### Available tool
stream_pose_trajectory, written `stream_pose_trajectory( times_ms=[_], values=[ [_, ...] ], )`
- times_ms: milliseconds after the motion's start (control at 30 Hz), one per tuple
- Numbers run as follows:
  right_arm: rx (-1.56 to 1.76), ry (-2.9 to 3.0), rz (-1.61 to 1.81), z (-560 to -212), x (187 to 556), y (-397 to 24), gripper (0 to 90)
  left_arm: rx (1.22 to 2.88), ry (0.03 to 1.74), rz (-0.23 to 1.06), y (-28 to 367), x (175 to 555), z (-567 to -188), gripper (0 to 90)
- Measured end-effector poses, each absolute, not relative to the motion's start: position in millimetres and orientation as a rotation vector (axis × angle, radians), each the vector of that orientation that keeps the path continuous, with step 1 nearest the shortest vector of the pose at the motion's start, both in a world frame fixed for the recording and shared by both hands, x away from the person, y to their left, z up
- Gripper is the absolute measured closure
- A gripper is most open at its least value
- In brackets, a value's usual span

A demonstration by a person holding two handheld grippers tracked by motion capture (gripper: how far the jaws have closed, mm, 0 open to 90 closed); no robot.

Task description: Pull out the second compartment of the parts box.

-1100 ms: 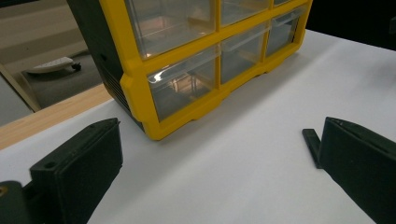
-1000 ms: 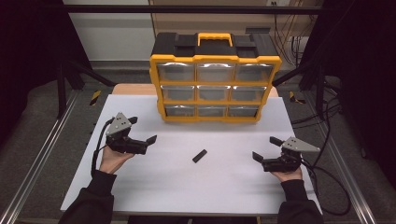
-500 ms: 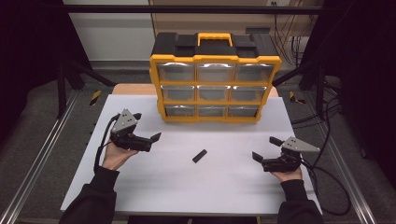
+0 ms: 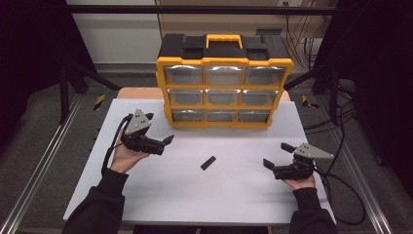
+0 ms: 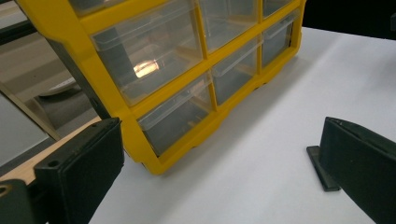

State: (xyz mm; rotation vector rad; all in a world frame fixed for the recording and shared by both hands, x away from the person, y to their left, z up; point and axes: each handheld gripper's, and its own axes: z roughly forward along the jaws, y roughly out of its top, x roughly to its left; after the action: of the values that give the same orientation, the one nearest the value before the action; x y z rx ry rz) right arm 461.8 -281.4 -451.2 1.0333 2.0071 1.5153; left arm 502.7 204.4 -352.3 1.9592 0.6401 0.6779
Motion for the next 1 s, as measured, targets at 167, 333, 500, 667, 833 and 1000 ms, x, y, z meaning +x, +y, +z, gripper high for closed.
stream_pose_trajectory(
  times_ms=[167, 333, 500, 667, 833, 1000],
  values=[
    [1.035, 2.008, 1.516, -451.3, 461.7, -281.1, 0.2, 1.96, 0.621, 0.69, 200.7, 503.5, -347.2, 0.3],
    [1.035, 2.006, 1.516, -451.1, 461.5, -281.4, 0.2, 1.958, 0.596, 0.702, 197.4, 504.0, -341.3, 0.7],
    [1.032, 2.006, 1.516, -451.3, 461.7, -281.3, 0.2, 1.953, 0.566, 0.702, 194.6, 505.2, -337.1, 1.1],
    [1.035, 2.006, 1.515, -451.1, 461.5, -281.4, 0.2, 1.97, 0.538, 0.705, 189.1, 505.9, -333.8, 1.1],
    [1.035, 2.009, 1.514, -451.3, 461.5, -281.1, 0.2, 1.968, 0.511, 0.708, 183.6, 506.5, -329.5, 1.1],
    [1.032, 2.007, 1.515, -451.2, 461.6, -281.2, 0.2, 1.971, 0.498, 0.731, 178.1, 507.7, -323.3, 1.1]
  ],
)
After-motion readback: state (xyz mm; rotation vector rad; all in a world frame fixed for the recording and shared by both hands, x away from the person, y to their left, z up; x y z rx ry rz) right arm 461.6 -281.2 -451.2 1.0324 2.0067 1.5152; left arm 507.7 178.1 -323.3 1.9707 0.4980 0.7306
